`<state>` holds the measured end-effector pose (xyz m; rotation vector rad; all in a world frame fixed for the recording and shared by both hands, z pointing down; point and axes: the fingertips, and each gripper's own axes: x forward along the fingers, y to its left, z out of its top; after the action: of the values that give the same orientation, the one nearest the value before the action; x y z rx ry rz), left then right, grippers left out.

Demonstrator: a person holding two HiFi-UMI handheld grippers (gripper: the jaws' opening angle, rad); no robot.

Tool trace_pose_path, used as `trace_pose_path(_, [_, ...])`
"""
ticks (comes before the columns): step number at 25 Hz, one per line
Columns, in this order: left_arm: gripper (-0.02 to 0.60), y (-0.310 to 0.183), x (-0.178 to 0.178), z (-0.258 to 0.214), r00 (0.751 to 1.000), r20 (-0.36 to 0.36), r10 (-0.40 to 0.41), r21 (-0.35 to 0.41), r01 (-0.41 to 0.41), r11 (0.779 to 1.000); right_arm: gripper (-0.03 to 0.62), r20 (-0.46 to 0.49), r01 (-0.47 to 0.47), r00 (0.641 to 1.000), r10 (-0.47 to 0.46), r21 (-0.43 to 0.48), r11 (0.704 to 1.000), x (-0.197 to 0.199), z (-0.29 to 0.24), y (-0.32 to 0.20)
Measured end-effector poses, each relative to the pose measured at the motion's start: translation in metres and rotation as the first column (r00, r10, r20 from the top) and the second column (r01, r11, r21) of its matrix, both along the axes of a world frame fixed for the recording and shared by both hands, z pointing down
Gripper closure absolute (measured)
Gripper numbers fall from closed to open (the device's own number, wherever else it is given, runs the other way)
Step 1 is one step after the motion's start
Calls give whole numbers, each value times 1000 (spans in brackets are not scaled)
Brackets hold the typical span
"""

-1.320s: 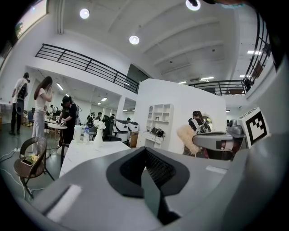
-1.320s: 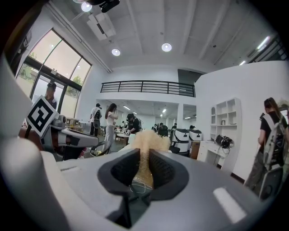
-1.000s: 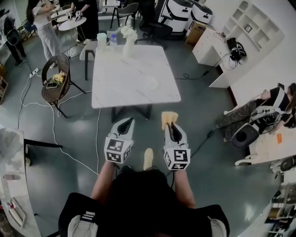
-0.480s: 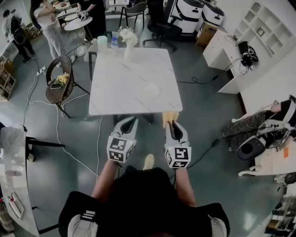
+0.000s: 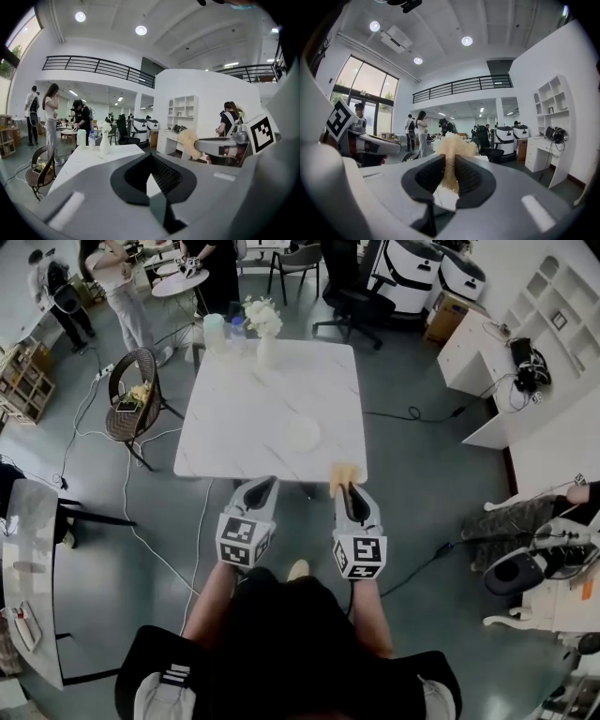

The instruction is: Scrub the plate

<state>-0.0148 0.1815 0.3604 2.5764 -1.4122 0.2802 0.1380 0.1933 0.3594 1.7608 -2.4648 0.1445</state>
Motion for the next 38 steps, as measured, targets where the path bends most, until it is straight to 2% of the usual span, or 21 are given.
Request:
trace_pose_path(9, [574, -21, 19, 7, 997, 44, -65, -23, 66, 998, 526, 49, 60, 997, -59, -18, 998, 21, 14, -29])
trace_pose_path(15, [574, -42, 19, 15, 995, 42, -88, -41, 90, 995, 526, 45, 87, 995, -86, -30, 996, 19, 20, -49])
trace_pose_path(22, [574, -87, 13, 30, 997, 11, -72, -64, 73, 995, 526, 15, 66, 998, -66, -40, 997, 16, 26, -92])
trace_pose_path(32, [574, -169, -6, 67, 999, -2, -36, -170, 35, 985, 526, -33, 40, 998, -44, -129, 991, -6, 49, -165])
trace_pose_path(38, [574, -207, -23, 105, 999, 4, -32, -252, 32, 967, 526, -35, 47, 998, -55, -205, 978, -28, 83, -204])
